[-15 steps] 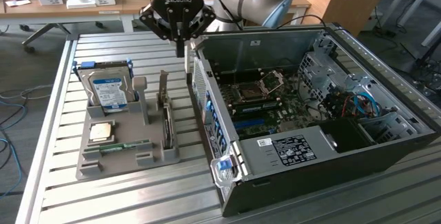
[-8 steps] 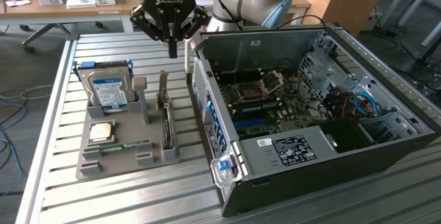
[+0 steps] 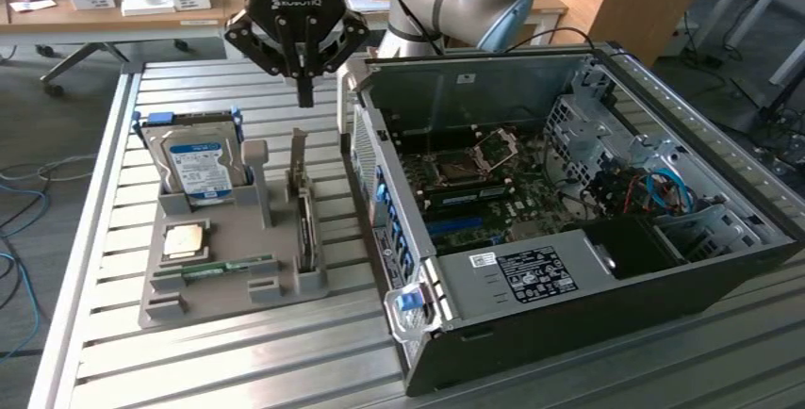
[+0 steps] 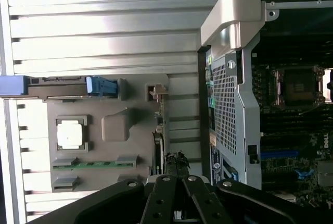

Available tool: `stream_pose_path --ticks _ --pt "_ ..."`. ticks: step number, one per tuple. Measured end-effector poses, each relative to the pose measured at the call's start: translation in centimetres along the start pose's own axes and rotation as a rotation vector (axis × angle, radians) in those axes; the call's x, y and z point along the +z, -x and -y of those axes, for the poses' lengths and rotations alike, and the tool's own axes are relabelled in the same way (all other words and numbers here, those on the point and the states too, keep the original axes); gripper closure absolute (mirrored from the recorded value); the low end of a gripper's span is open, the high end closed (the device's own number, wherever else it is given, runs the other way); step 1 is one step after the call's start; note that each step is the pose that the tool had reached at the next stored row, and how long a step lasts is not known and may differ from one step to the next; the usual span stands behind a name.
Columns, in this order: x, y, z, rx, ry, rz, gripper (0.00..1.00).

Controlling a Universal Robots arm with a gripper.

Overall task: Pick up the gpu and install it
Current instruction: 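Reach for the gpu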

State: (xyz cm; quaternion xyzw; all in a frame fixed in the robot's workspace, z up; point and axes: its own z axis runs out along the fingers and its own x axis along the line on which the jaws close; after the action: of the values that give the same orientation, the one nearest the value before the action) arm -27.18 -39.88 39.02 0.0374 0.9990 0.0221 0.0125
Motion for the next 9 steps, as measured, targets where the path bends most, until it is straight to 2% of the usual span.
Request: stream_pose_path --ticks 9 --pt "-0.01 -0.07 0.46 0.000 -0.0036 0.0003 0.89"
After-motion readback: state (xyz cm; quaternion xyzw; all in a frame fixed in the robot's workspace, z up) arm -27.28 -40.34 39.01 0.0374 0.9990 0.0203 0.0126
